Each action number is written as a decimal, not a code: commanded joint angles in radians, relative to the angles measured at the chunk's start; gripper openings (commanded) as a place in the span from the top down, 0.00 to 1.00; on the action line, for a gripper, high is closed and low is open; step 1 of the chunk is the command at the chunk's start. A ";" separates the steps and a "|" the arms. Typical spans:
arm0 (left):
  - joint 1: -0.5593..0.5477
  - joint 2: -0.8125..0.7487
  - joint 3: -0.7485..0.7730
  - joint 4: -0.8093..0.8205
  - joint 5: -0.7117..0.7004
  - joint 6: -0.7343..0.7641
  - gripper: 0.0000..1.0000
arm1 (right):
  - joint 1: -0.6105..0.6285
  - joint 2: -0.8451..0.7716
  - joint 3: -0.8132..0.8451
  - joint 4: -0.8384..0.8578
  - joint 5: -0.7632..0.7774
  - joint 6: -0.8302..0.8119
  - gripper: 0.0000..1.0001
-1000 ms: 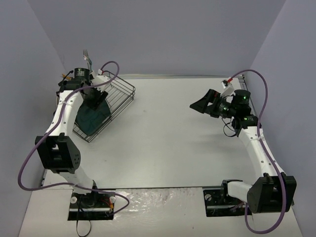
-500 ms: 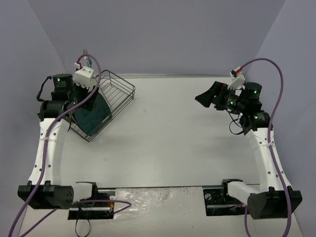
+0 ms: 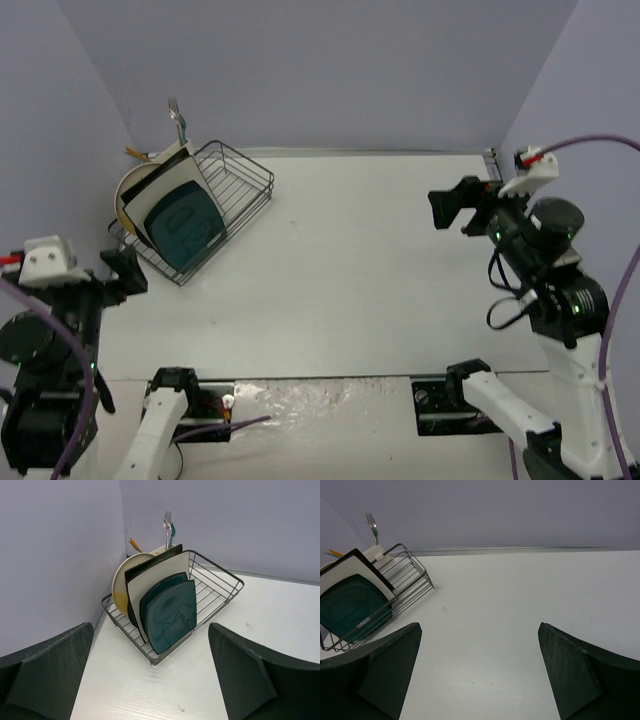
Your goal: Load the plates into the dish rack
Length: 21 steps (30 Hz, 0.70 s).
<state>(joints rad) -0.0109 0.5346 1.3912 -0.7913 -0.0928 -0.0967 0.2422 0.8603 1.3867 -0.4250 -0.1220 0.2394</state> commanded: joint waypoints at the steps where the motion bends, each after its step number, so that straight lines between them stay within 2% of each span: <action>1: 0.003 -0.057 -0.034 -0.098 -0.016 -0.075 0.03 | 0.069 -0.128 0.001 0.014 0.251 -0.064 0.00; 10: -0.001 -0.188 -0.066 -0.221 -0.019 -0.063 0.03 | 0.108 -0.289 -0.135 0.014 0.310 -0.083 0.00; 16: -0.001 -0.210 -0.098 -0.288 -0.018 -0.072 0.03 | 0.117 -0.325 -0.167 0.006 0.324 -0.093 0.00; 21: -0.001 -0.224 -0.132 -0.281 -0.011 -0.075 0.03 | 0.118 -0.333 -0.180 0.005 0.323 -0.084 0.00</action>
<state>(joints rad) -0.0116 0.2979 1.2712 -1.0961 -0.1055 -0.1547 0.3519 0.5280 1.2117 -0.4854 0.1726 0.1651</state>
